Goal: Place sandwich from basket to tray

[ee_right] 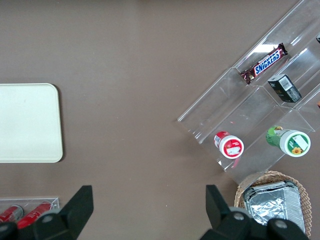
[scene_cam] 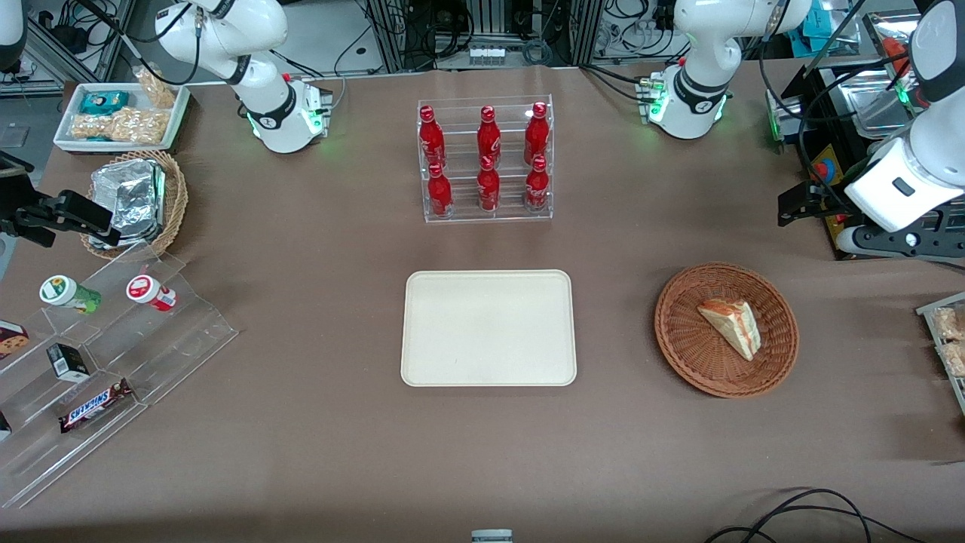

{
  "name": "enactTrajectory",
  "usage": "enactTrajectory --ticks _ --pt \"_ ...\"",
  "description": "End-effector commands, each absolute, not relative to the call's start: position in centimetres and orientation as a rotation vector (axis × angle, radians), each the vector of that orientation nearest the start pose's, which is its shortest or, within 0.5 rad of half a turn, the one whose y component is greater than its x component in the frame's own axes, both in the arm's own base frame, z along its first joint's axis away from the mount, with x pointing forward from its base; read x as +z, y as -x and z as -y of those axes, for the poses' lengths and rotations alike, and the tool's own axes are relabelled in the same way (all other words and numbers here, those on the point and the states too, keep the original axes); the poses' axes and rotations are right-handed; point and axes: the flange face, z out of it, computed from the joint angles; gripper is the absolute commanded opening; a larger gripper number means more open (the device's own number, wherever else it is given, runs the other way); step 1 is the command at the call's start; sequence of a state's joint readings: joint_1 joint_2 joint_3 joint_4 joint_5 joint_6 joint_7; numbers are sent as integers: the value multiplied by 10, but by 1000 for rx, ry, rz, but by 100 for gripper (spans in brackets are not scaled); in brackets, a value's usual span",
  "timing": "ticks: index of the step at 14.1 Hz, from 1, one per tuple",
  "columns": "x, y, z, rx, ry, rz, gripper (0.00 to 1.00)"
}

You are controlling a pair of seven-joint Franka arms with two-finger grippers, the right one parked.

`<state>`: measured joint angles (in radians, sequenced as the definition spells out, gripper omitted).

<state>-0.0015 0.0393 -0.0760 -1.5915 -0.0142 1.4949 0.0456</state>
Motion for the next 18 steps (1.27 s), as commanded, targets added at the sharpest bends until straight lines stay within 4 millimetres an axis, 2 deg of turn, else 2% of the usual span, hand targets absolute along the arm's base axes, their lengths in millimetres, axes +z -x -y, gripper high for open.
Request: enactTrajectory --ticks 1,9,12,13,15,18 --pt "590 -557 41 236 3135 -176 100" --pt "585 -556 42 263 3135 -162 100" --pt "570 -563 41 306 3133 -160 100" --pt "559 -567 41 338 3130 -157 100" --pt "520 -578 38 402 3124 -144 100" --pt "453 -584 34 316 3115 -128 100"
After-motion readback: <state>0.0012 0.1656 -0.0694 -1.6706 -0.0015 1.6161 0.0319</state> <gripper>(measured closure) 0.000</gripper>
